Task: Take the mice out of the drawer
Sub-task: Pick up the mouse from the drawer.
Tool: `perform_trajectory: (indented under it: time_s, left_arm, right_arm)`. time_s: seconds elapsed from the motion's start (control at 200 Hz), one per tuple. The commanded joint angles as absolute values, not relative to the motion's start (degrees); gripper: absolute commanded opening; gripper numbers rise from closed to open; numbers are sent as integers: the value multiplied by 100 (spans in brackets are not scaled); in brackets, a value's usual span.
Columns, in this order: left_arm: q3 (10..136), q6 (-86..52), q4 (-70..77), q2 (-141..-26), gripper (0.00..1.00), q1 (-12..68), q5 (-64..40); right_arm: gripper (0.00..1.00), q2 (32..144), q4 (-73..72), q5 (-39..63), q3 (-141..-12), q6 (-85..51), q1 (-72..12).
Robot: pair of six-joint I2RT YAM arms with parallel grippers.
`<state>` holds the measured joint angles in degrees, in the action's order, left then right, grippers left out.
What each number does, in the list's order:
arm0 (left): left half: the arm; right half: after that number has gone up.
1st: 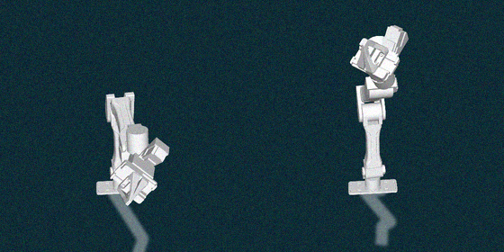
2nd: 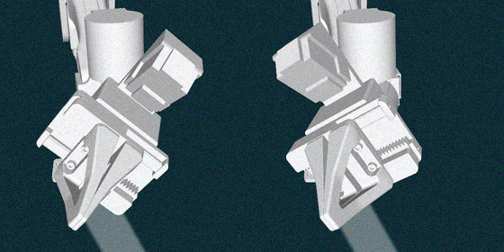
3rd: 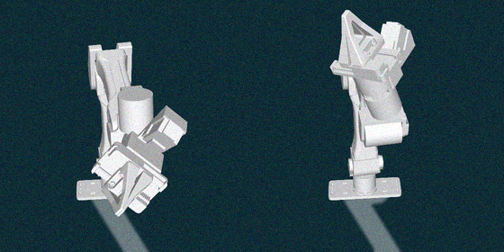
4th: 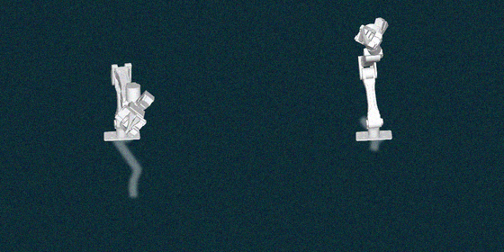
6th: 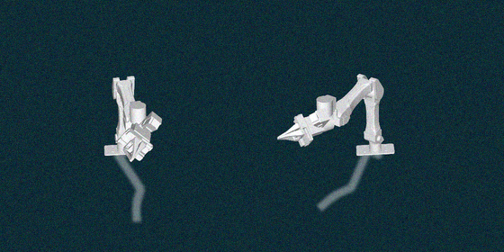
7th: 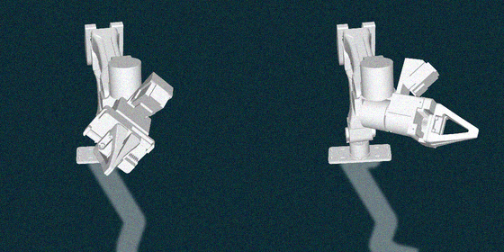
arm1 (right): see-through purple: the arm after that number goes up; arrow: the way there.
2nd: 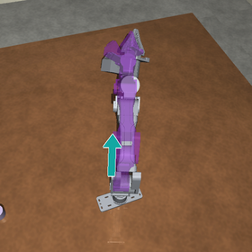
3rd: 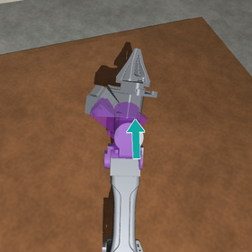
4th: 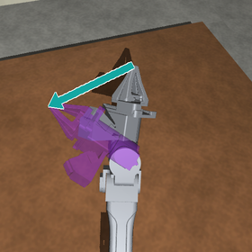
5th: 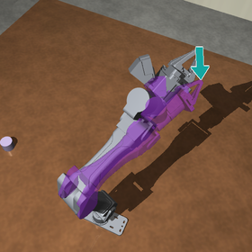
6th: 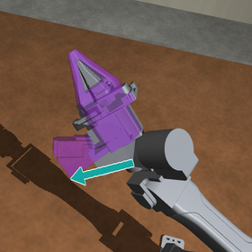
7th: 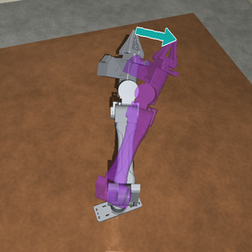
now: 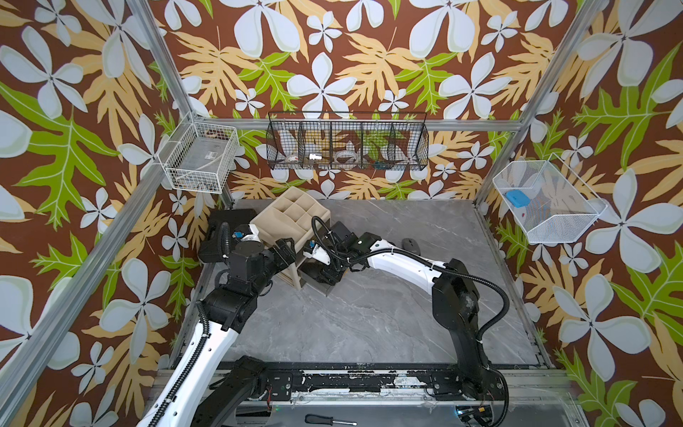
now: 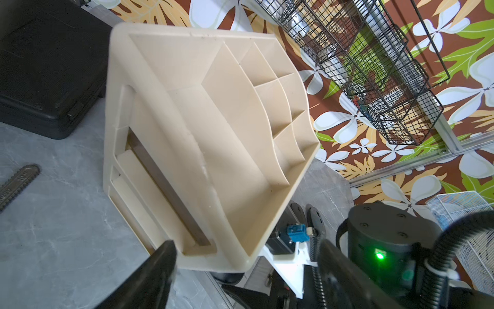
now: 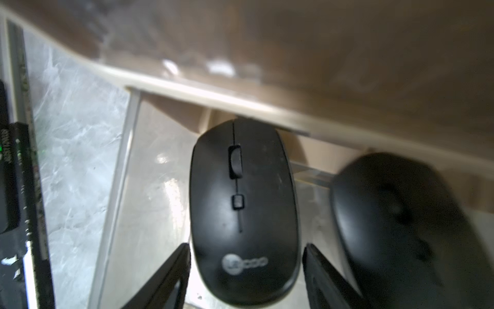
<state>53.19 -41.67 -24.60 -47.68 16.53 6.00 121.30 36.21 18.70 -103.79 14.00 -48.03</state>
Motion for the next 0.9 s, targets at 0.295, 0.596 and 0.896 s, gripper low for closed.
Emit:
perform_trajectory:
  time_s: [0.295,0.596,0.896]
  left_arm:
    - [5338,-4139,-2307,-4768,85,1645,729]
    - [5340,-4141,-2294,-4756,85,1645,712]
    - [5376,-4131,-2294,-4737,85,1641,756]
  right_arm:
    - [71,12340,3915,1727,-10521,1837,-4818]
    - [60,12305,3688,1613,-10484,1562,-4816]
    - [55,12010,3519,1567,-10441,1086,-4819]
